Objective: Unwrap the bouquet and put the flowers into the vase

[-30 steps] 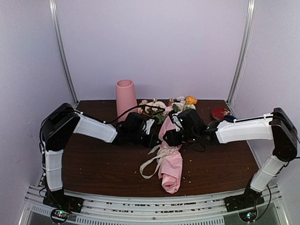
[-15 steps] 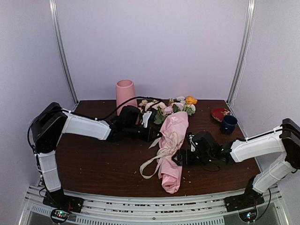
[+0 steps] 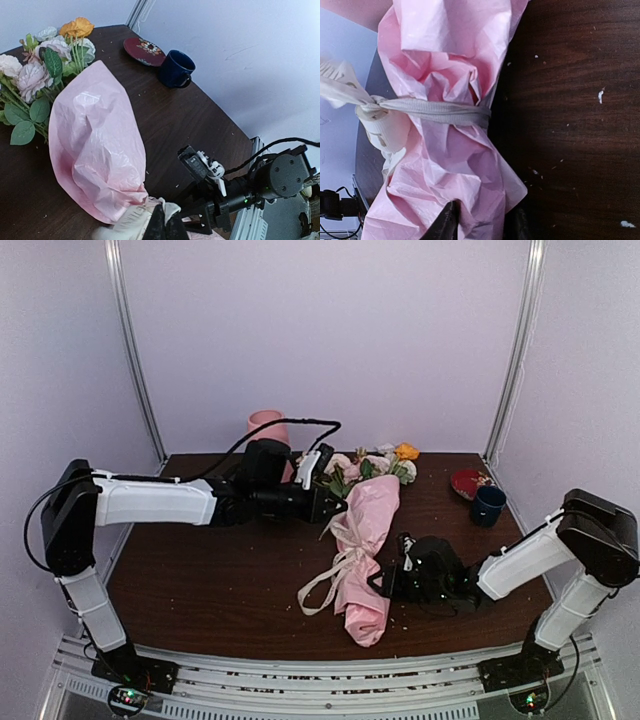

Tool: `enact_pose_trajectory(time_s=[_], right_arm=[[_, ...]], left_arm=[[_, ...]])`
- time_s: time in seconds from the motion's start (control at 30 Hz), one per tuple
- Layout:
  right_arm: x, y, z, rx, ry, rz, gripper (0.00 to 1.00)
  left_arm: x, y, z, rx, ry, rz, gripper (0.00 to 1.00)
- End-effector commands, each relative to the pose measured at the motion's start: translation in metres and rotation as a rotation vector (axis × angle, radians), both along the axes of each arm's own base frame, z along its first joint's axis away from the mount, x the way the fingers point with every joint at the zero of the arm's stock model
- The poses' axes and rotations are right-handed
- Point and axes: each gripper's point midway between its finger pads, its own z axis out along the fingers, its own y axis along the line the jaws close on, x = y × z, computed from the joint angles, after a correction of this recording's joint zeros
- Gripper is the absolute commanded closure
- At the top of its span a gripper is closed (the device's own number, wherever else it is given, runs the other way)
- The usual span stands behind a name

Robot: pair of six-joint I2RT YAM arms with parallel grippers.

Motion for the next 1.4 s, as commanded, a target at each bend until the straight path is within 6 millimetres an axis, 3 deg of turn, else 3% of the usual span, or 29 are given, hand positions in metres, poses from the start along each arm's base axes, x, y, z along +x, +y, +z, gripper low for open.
enact_pose_trajectory(time_s=[0.0,0.17,0.37,0.63,0.87,1.03,1.13,1.23,1.37], right_arm=[[-0.009,-0.012,-0.026,-0.012,0.069,-0.050,0.66],[-0.008,-0.016,-0.033,-0.030,0.073,-0.069,0.70],[-0.007,-0.021,-0.041,-0.047,0.078,-0.094,0.71],[-0.006,-0.026,-0.053,-0.075,0.087,-0.116,0.71],[-0.007,-0.027,-0.061,-0.088,0.096,-0.116,0.71],[-0.006,-0.026,-0.061,-0.086,0.092,-0.114,0.70],[-0.006,-0.024,-0.059,-0.079,0.090,-0.108,0.69],[-0.005,-0.019,-0.051,-0.055,0.074,-0.090,0.64],[0.000,-0.015,-0.030,-0.040,0.026,-0.076,0.54]], left_arm=[[0.005,0.003,0.089,-0.133,-0.159,0.015,1.00],[0.002,0.008,0.132,-0.168,-0.218,0.017,1.00],[-0.006,0.024,0.204,-0.237,-0.327,0.044,1.00],[-0.027,0.069,0.307,-0.364,-0.505,0.129,1.00],[-0.056,0.127,0.382,-0.462,-0.686,0.245,1.00],[-0.061,0.154,0.397,-0.446,-0.736,0.329,1.00],[-0.062,0.169,0.392,-0.413,-0.738,0.381,1.00],[-0.056,0.181,0.363,-0.330,-0.700,0.443,1.00],[-0.047,0.208,0.296,-0.176,-0.600,0.560,1.00]])
